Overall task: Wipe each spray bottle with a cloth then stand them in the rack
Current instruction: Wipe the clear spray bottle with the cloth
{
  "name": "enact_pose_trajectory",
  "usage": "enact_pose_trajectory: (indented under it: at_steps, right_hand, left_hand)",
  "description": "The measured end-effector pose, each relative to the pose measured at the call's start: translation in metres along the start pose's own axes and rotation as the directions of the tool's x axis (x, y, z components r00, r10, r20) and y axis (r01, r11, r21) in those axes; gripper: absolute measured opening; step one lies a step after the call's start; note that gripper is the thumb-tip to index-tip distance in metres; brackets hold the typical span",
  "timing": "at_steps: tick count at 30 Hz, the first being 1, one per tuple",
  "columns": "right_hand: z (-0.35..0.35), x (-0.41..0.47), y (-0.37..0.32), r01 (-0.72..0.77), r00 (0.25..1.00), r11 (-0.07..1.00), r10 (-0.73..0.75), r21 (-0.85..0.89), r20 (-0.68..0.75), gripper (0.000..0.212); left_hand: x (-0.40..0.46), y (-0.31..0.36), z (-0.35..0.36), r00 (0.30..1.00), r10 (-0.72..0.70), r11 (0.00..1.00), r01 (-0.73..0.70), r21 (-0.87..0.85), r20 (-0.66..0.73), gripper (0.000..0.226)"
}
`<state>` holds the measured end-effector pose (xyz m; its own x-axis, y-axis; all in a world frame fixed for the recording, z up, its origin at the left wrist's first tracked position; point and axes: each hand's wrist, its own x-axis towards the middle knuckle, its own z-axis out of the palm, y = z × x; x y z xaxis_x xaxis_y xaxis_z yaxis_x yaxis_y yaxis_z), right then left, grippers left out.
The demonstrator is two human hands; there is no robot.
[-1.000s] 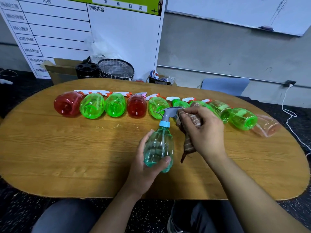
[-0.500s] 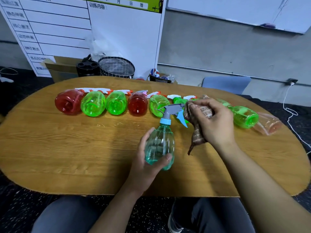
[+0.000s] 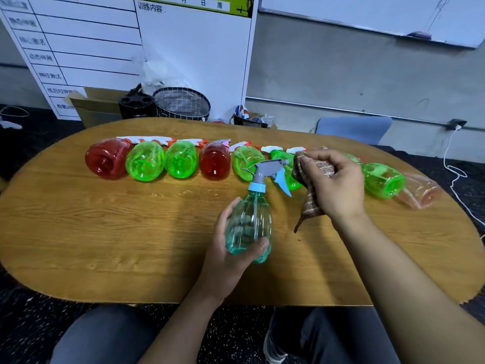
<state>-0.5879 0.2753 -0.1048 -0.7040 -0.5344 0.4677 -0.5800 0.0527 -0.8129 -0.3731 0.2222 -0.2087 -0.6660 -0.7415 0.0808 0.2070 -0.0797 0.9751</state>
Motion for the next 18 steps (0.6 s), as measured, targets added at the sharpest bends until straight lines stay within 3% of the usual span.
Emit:
enact_pose_trajectory:
  at_steps: [3, 5, 7, 13, 18]
  right_hand:
    - [-0.002, -0.030, -0.018, 0.066, 0.983, 0.996, -0.075, 0.060, 0.168, 0.008]
    - [0.002, -0.057, -0.025, 0.103, 0.931, 0.994, -0.110, 0.040, 0.347, 0.009]
    - [0.007, -0.075, -0.021, 0.096, 0.901, 0.995, -0.098, 0.027, 0.423, 0.009]
    - [0.015, -0.063, -0.015, -0.116, 0.964, 0.982, 0.075, 0.148, 0.254, 0.004]
    - [0.019, -0.055, -0.026, -0.320, 0.936, 0.904, 0.256, 0.283, 0.241, 0.002]
  left_hand:
    - [0.001, 0.002, 0.000, 0.999, -0.041, 0.998, 0.040, -0.045, -0.028, 0.105]
    - [0.001, 0.004, 0.001, 0.997, -0.068, 0.995, 0.065, -0.080, -0.030, 0.115]
    - [0.001, 0.007, 0.001, 0.996, -0.085, 0.992, 0.084, -0.094, -0.012, 0.123]
    - [-0.008, 0.017, -0.007, 0.995, -0.037, 0.998, 0.042, -0.052, 0.093, 0.125]
    - [-0.008, 0.015, -0.004, 0.991, 0.083, 0.988, -0.095, 0.120, 0.104, 0.122]
